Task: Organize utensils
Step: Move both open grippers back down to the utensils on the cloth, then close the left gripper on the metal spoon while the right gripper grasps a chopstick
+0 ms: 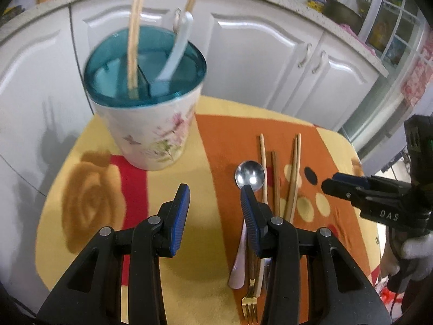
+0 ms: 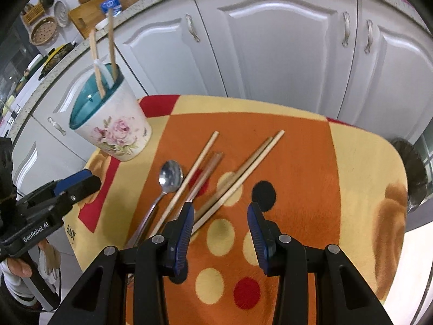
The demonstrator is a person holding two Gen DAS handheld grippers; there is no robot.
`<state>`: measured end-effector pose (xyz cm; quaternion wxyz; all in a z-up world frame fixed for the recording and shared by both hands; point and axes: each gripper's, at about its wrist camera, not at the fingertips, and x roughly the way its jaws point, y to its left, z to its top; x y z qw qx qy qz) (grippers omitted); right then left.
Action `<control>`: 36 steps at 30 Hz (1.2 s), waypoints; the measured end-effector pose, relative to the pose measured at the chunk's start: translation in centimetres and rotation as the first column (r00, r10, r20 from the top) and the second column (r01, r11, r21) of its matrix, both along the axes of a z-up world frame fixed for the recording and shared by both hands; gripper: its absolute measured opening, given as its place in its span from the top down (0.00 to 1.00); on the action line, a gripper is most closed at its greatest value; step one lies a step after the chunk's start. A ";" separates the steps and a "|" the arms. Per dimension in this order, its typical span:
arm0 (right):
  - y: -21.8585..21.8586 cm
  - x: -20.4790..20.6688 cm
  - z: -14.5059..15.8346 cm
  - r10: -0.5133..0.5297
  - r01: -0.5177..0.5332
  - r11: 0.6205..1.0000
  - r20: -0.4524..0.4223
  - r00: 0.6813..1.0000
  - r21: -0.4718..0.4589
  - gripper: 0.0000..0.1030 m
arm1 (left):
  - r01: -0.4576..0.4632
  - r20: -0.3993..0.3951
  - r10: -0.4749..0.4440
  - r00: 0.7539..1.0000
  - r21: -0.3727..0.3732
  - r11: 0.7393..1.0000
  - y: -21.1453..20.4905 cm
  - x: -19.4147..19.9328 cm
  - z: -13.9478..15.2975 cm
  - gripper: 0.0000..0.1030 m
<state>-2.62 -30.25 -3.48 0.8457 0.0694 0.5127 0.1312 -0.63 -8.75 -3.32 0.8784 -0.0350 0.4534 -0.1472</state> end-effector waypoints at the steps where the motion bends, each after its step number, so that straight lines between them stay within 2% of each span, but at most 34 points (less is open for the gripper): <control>1: -0.1 0.2 -0.2 -0.004 0.004 1.000 -0.005 1.000 0.002 0.62 | 0.006 -0.005 -0.006 1.000 0.004 1.000 -0.2 0.1 -0.3 0.63; 8: -1.9 2.0 -1.9 -0.064 0.066 0.997 -0.048 0.997 0.027 0.62 | 0.079 -0.045 -0.078 0.996 0.006 0.997 -2.3 2.5 -2.5 0.63; 18: -2.6 2.4 -2.1 -0.065 0.067 0.997 -0.063 0.996 0.028 0.62 | 0.186 -0.081 -0.186 0.979 -0.012 0.983 -4.9 6.3 -5.1 0.63; 23: -2.9 2.8 -1.9 -0.070 0.072 0.997 -0.063 0.996 0.035 0.62 | 0.186 -0.089 -0.189 0.978 -0.040 0.982 -5.3 7.1 -5.4 0.63; 24: -2.8 2.9 -1.9 -0.068 0.070 0.997 -0.062 0.996 0.035 0.62 | 0.190 -0.093 -0.194 0.977 -0.049 0.981 -5.4 7.2 -5.4 0.65; 25: -2.8 3.0 -1.9 -0.066 0.068 0.997 -0.062 0.996 0.035 0.62 | 0.196 -0.094 -0.200 0.975 -0.057 0.979 -5.4 7.2 -5.4 0.76; 26: -2.7 3.0 -1.9 -0.064 0.066 0.997 -0.062 0.996 0.035 0.62 | 0.199 -0.095 -0.205 0.974 -0.060 0.978 -5.4 7.1 -5.4 0.83; 28: -2.5 3.1 -1.9 -0.059 0.062 0.998 -0.063 0.996 0.034 0.62 | 0.196 -0.093 -0.200 0.975 -0.049 0.979 -5.3 6.9 -5.5 0.91; 31: -2.3 3.2 -2.0 -0.056 0.059 0.998 -0.066 0.996 0.037 0.62 | 0.183 -0.093 -0.187 0.978 -0.052 0.982 -4.5 6.3 -5.3 0.95; 36: -1.6 3.2 -1.9 -0.036 0.039 0.998 -0.060 0.998 0.039 0.62 | 0.141 -0.089 -0.145 0.985 -0.050 0.989 -2.2 4.5 -5.0 0.95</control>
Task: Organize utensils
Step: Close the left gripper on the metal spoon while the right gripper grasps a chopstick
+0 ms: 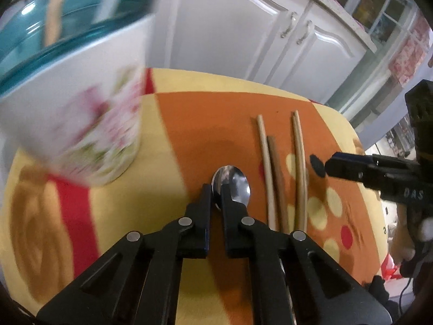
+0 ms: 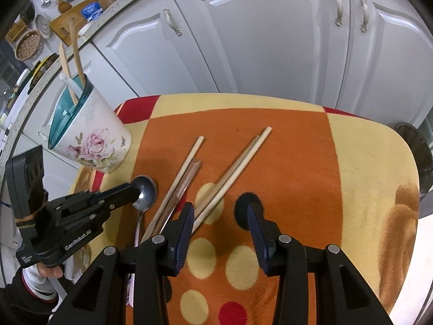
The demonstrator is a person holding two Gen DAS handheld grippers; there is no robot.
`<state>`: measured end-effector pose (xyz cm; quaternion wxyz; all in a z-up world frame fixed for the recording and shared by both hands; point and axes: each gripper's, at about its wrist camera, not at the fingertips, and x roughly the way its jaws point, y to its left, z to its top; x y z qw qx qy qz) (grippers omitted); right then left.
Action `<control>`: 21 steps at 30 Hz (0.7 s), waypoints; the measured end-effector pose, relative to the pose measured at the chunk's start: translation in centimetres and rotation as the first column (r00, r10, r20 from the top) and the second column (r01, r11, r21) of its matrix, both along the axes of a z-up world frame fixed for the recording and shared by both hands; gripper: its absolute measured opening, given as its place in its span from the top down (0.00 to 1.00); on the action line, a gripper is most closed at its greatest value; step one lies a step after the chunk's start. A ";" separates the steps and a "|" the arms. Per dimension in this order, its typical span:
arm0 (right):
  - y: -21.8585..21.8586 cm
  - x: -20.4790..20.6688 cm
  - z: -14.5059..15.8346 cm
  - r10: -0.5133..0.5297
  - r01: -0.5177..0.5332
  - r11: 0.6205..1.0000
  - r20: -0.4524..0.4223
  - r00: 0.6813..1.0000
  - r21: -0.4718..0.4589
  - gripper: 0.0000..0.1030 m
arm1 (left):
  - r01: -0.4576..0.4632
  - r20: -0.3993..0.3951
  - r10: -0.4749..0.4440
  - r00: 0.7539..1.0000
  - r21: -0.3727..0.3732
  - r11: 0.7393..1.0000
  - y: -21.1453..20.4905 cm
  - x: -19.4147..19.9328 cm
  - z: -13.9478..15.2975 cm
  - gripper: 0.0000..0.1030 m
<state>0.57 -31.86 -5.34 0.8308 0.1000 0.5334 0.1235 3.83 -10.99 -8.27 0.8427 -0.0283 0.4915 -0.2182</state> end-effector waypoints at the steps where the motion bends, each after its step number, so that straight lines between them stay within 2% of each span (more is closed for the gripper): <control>1: 0.1 0.0 0.1 0.003 -0.003 1.000 0.001 1.000 0.001 0.62 | -0.021 -0.004 0.021 1.000 -0.005 1.000 0.9 -0.5 0.1 0.96; 9: 0.1 0.9 -0.8 -0.012 0.012 1.000 -0.014 1.000 -0.026 0.62 | -0.157 -0.044 0.157 0.987 -0.013 0.987 7.5 -4.0 0.2 0.97; 15: -1.9 4.2 -2.1 -0.105 0.105 0.994 -0.046 0.993 0.011 0.78 | -0.212 -0.049 0.211 0.976 -0.013 0.977 10.1 -5.0 0.3 0.97; 18: -1.5 5.3 -2.5 -0.093 0.094 0.996 -0.049 0.994 0.014 0.81 | -0.233 -0.049 0.231 0.972 -0.020 0.972 10.6 -5.1 0.4 0.97; 21: -0.4 5.7 -2.4 -0.042 0.041 0.999 -0.031 0.999 -0.023 0.87 | -0.234 -0.052 0.233 0.971 -0.026 0.972 10.9 -5.0 0.4 0.97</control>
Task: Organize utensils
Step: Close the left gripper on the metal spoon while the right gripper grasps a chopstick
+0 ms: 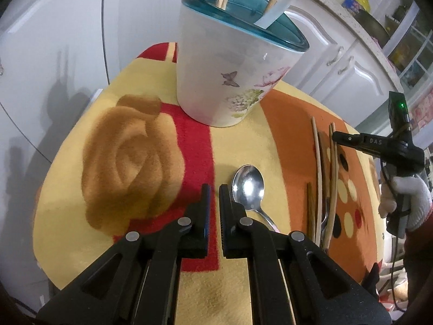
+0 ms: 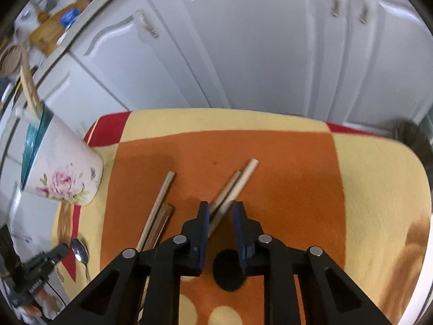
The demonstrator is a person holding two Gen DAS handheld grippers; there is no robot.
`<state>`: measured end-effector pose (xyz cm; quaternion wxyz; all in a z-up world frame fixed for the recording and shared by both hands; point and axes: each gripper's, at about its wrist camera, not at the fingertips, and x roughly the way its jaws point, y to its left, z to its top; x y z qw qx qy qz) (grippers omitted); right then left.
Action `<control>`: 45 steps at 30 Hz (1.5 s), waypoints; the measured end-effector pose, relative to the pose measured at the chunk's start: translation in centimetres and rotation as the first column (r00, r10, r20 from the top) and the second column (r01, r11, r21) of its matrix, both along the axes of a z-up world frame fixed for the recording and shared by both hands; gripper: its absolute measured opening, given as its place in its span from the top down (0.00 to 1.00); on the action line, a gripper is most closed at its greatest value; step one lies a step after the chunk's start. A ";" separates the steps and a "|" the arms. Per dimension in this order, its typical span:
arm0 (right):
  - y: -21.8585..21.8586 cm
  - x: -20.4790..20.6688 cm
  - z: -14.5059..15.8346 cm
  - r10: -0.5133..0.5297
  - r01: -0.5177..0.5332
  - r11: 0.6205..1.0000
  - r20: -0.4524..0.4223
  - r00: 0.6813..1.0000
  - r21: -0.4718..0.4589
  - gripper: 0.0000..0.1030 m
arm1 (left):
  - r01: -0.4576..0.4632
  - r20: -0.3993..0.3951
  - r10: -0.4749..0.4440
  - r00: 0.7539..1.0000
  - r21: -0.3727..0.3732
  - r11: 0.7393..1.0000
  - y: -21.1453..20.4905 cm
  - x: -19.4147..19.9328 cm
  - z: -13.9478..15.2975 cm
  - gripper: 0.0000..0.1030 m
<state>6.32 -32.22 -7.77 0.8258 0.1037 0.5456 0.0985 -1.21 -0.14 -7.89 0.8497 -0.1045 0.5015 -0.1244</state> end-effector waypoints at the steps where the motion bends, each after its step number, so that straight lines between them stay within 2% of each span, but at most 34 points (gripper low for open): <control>1: 0.4 -0.1 0.1 0.020 -0.020 1.000 0.007 1.000 -0.021 0.89 | 0.001 -0.002 -0.001 1.000 -0.001 1.000 0.0 0.1 0.0 0.97; 5: 0.6 -0.8 0.1 0.072 -0.071 0.993 0.012 0.997 -0.095 0.94 | 0.009 0.005 -0.009 1.000 -0.012 1.000 0.1 0.4 0.3 0.93; 7: -0.2 -1.3 -0.2 0.069 -0.070 0.988 -0.016 0.998 -0.136 0.98 | 0.013 0.005 -0.013 1.000 -0.019 1.000 0.3 0.4 0.5 0.83; 9: -1.0 -1.9 -0.2 0.066 -0.067 0.989 -0.013 0.998 -0.135 0.98 | 0.020 0.000 -0.020 1.000 -0.028 0.999 0.2 0.7 0.5 0.75; 12: -2.0 -2.3 0.3 0.018 -0.019 0.998 -0.020 1.000 -0.052 0.97 | 0.025 -0.005 -0.025 1.000 -0.022 0.999 -0.2 1.0 0.4 0.75; 16: -1.8 -2.4 0.7 -0.007 0.008 0.998 -0.012 1.000 0.069 0.87 | 0.044 0.000 -0.044 0.999 -0.017 0.999 -0.7 1.5 0.4 0.71; 20: 0.0 -1.4 -0.3 0.006 -0.005 1.000 -0.039 0.999 0.021 0.86 | 0.058 -0.009 -0.058 0.998 -0.003 0.998 -1.2 1.8 0.1 0.71; 22: 0.2 -1.2 -0.5 0.002 -0.002 0.999 -0.024 1.000 0.032 0.87 | 0.061 -0.022 -0.061 0.998 -0.002 0.998 -1.3 1.8 -0.1 0.71; 25: 1.2 -1.6 -0.2 0.081 -0.083 0.995 -0.031 0.996 -0.062 0.87 | 0.067 -0.027 -0.067 0.997 -0.009 0.998 -1.1 1.7 -0.1 0.70; 28: 0.9 -2.1 -0.1 0.107 -0.112 0.987 -0.049 0.993 -0.115 0.87 | 0.084 -0.032 -0.084 0.996 -0.013 0.996 -1.4 1.8 -0.2 0.69; 33: -0.5 -1.6 -0.3 0.039 -0.043 0.997 -0.058 0.998 -0.070 0.87 | 0.122 -0.056 -0.123 0.991 -0.005 0.992 -2.4 2.1 -0.8 0.69; 35: -0.7 -1.1 -0.4 0.013 -0.015 0.999 -0.055 0.998 -0.041 0.86 | 0.142 -0.049 -0.142 0.989 0.009 0.990 -2.9 2.2 -0.8 0.71; 37: -0.8 -0.8 -0.5 0.002 -0.004 1.000 -0.049 0.999 -0.028 0.86 | 0.157 -0.046 -0.156 0.987 0.027 0.987 -3.3 2.4 -1.0 0.89; 42: -0.4 -0.4 -0.5 0.028 -0.028 0.999 -0.036 0.999 -0.016 0.91 | 0.165 -0.015 -0.164 0.986 0.028 0.986 -3.7 2.4 -0.5 0.96; 45: -0.3 -1.5 0.9 0.053 -0.053 0.999 -0.012 0.999 -0.010 0.93 | 0.148 0.007 -0.148 0.989 0.023 0.989 -3.3 2.0 0.4 0.98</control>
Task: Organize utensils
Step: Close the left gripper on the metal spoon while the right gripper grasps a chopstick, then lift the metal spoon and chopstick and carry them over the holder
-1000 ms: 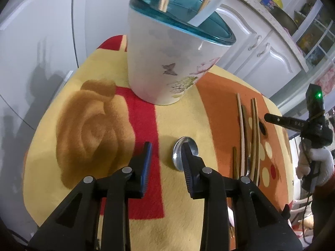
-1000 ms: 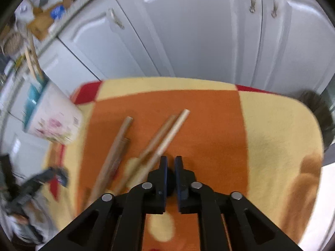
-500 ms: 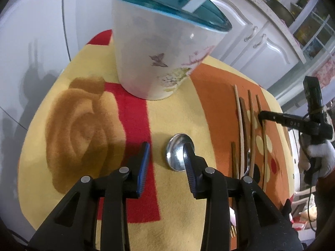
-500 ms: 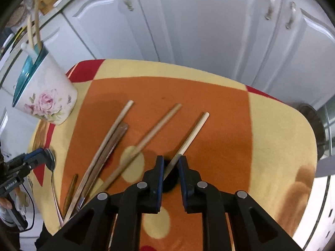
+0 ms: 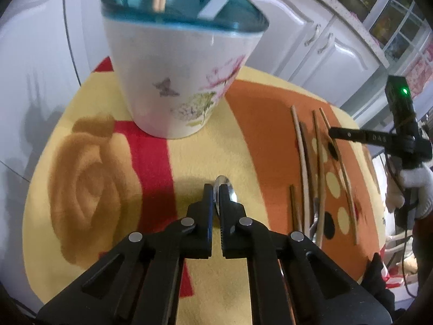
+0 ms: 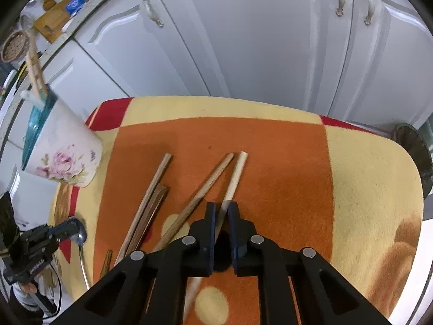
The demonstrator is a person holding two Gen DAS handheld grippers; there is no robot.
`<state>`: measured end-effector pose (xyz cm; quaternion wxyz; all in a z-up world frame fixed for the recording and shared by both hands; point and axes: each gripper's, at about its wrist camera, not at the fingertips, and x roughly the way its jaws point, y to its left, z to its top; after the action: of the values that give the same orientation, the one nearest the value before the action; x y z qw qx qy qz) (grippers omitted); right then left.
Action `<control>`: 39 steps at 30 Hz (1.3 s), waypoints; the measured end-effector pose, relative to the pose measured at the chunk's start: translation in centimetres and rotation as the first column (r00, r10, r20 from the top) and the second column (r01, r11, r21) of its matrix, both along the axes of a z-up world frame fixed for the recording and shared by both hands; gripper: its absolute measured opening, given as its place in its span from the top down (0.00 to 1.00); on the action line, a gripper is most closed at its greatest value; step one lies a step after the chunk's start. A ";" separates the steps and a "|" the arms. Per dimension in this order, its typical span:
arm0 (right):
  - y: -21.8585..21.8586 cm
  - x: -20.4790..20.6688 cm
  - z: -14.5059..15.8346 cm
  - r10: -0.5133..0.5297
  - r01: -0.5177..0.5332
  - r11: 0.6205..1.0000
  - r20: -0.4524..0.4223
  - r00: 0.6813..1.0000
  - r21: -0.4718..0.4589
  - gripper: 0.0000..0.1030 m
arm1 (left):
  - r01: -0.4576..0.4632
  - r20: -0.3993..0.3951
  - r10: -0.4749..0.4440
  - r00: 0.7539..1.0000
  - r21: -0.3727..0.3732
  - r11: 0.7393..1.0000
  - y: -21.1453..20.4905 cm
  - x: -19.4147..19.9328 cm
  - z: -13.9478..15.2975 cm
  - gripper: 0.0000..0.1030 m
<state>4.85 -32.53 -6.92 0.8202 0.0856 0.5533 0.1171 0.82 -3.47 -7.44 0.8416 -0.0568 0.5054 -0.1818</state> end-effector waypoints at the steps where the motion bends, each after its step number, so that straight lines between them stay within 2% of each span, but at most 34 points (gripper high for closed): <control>1: -0.1 -0.4 0.6 0.003 -0.003 1.000 0.011 1.000 0.011 0.94 | -0.008 0.011 0.008 1.000 -0.007 1.000 0.3 -0.2 0.5 0.99; 8: 0.1 -3.5 7.0 0.054 -0.064 0.996 0.148 0.988 0.066 0.95 | -0.012 0.107 0.016 0.994 -0.035 0.999 1.4 -1.6 4.5 0.99; 10: 0.2 -4.0 7.7 0.061 -0.070 0.996 0.160 0.985 0.050 0.95 | -0.023 0.100 0.026 0.995 -0.027 0.999 1.8 -1.7 4.4 0.99; 13: 0.3 -4.5 7.7 0.062 -0.071 0.996 0.160 0.985 0.051 0.95 | -0.036 0.050 0.038 0.998 -0.041 0.999 2.2 -1.5 3.2 0.97; 14: 0.4 -4.6 7.5 0.063 -0.072 0.996 0.159 0.985 0.052 0.95 | -0.037 0.044 0.038 0.998 -0.032 0.999 2.0 -1.5 2.9 0.94; 16: 0.5 -4.7 7.2 0.062 -0.071 0.996 0.150 0.987 0.057 0.95 | -0.030 0.027 0.030 0.999 -0.009 1.000 1.7 -1.4 1.8 0.72; 17: 0.5 -4.8 7.1 0.062 -0.072 0.996 0.147 0.987 0.061 0.95 | -0.031 0.017 0.031 0.999 -0.004 1.000 1.6 -1.2 1.3 0.71; 21: 0.8 -5.3 7.5 0.065 -0.078 0.994 0.155 0.986 0.075 0.95 | -0.022 -0.043 0.022 0.999 0.009 1.000 0.7 0.1 -1.3 0.71; 22: 0.8 -5.5 7.8 0.070 -0.083 0.993 0.159 0.985 0.079 0.95 | -0.016 -0.031 0.016 0.999 0.015 1.000 0.5 0.1 -1.5 0.74; 24: 1.3 -5.9 8.3 0.082 -0.097 0.992 0.170 0.982 0.084 0.95 | 0.029 -0.005 -0.029 1.000 0.044 0.999 -0.5 -0.1 -1.1 0.89; 27: 2.0 -6.5 9.2 0.103 -0.121 0.989 0.190 0.976 0.090 0.95 | 0.056 0.031 -0.057 0.998 0.060 0.997 -1.2 -0.9 -0.3 0.96; 32: 3.0 -7.2 10.9 0.124 -0.153 0.982 0.227 0.966 0.115 0.95 | 0.017 0.061 -0.018 0.998 0.018 1.000 0.2 -2.4 2.2 0.98; 39: 4.3 -7.8 13.6 0.157 -0.205 0.969 0.291 0.944 0.141 0.95 | -0.024 0.184 0.022 0.983 0.004 1.000 2.8 -4.4 7.9 0.99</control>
<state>-2.91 -28.28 6.67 0.8652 0.0864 0.4263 0.2495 -3.60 -0.67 0.49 0.8869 -0.0430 0.4254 -0.1750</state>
